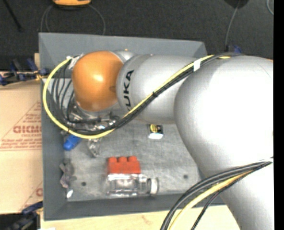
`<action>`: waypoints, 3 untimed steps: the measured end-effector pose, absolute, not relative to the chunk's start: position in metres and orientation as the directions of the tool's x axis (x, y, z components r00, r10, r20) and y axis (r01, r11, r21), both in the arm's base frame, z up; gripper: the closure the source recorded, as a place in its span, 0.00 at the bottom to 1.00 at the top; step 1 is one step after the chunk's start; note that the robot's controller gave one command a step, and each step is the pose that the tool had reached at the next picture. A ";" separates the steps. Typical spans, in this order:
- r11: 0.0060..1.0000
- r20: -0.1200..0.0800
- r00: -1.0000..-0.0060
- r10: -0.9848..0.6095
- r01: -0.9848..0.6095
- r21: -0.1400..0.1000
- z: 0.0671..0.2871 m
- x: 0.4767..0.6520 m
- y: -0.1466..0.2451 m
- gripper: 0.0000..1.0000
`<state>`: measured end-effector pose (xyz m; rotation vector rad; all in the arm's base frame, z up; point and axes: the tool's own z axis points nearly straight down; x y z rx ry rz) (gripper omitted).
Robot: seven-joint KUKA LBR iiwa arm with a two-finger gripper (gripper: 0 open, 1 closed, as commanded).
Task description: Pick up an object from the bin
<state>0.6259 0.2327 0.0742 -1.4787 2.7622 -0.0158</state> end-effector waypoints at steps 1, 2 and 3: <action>0.555 -0.014 -0.555 -0.832 -0.832 -0.007 0.076 0.625 0.239 1.00; -0.107 -0.003 0.107 -0.994 -0.994 -0.009 0.199 0.625 0.207 1.00; -0.316 -0.001 0.316 -0.949 -0.949 -0.011 0.327 0.617 0.182 1.00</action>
Offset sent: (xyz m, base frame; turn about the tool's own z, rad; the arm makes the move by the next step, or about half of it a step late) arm 0.0000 0.0000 0.0000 0.0000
